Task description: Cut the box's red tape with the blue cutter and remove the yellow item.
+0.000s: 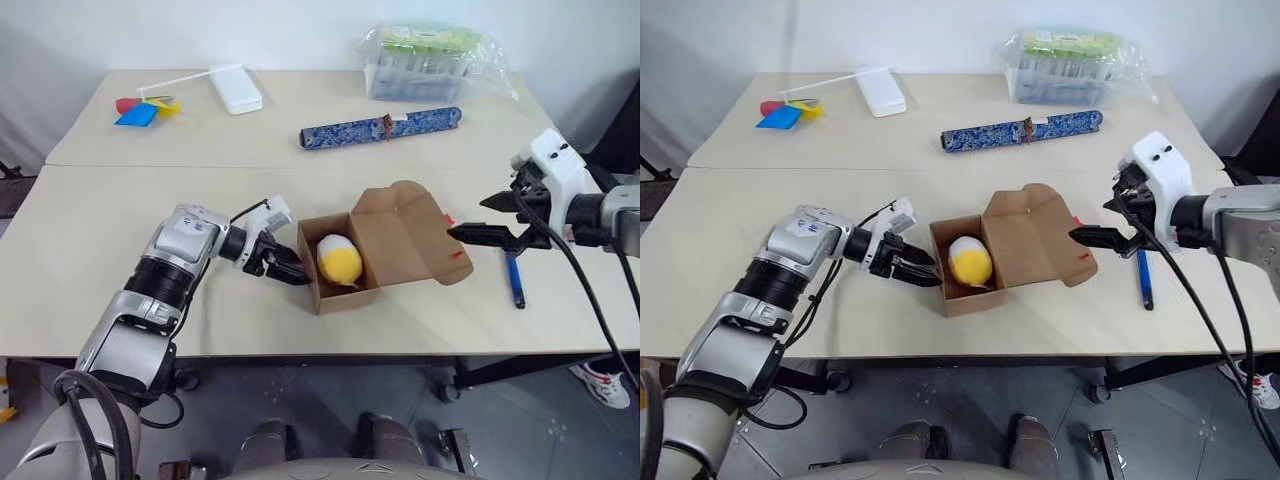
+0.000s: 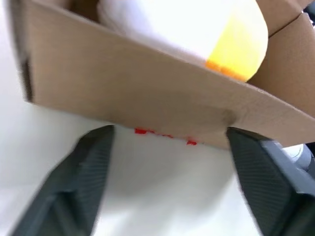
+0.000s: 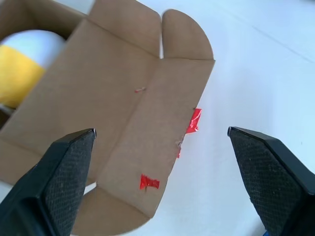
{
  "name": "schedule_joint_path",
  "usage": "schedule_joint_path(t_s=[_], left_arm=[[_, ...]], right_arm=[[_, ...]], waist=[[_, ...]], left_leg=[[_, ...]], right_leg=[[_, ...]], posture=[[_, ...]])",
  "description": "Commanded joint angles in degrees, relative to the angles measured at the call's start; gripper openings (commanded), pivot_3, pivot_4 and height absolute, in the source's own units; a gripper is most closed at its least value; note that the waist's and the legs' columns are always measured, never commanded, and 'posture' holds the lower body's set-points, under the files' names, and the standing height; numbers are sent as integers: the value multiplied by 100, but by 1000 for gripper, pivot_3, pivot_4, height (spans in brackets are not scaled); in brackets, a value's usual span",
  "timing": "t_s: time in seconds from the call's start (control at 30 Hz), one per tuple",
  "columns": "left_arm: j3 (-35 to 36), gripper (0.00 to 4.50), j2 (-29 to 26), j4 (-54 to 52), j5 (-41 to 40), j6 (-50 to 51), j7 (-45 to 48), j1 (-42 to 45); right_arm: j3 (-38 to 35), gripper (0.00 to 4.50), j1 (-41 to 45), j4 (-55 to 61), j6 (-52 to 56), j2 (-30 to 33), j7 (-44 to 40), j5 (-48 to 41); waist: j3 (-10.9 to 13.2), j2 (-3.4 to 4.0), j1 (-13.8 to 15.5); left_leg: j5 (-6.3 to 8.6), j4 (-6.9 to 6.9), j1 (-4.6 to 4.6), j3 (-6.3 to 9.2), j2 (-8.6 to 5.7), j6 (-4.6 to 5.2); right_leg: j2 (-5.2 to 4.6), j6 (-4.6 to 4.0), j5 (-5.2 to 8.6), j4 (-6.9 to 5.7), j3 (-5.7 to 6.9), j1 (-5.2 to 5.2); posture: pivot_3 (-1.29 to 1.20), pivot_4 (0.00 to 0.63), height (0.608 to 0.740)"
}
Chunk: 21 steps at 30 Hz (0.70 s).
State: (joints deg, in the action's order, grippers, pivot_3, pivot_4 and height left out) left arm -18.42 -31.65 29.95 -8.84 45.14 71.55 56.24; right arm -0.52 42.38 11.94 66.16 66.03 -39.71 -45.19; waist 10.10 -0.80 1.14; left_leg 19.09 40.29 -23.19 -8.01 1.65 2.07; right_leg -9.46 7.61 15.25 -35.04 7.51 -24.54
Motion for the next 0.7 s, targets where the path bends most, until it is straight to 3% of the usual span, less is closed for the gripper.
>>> schedule_joint_path(t_s=[0.03, 0.27, 0.37, 0.7], left_arm=[[166, 4471, -461, 146, 201, 76, -131, 107], [312, 4471, -917, 435, 282, -89, -70, 445], [437, 4471, -1079, 454, 285, -229, 58, 974], [-144, 4471, -152, -371, 266, -523, 614, 1493]], right_arm=[[-388, 4500, 96, 309, -21, 189, -254, -2], [-535, 4500, -37, 500, 78, 108, -286, 73], [-673, 4500, -170, 624, 58, 28, -264, 28], [-1108, 4500, -610, 1251, -68, -111, -371, -123]], waist=[[0, 0, -47], [1, 0, -120], [8, -13, -90], [10, -16, 14]], left_leg=[[0, -1, 0, 0, 1, -1], [3, -11, -4, -4, -1, -5], [4, -10, -12, -5, -2, -4], [6, -9, -11, -12, -6, -4]], right_leg=[[1, 0, 0, -1, 0, -2], [3, -2, 0, 4, 4, -10], [3, -1, 0, 6, 7, -14], [7, 2, -1, 10, 9, -13]], posture=[[0, 150, 740], [0, 150, 740], [0, 150, 740], [0, 150, 740]])
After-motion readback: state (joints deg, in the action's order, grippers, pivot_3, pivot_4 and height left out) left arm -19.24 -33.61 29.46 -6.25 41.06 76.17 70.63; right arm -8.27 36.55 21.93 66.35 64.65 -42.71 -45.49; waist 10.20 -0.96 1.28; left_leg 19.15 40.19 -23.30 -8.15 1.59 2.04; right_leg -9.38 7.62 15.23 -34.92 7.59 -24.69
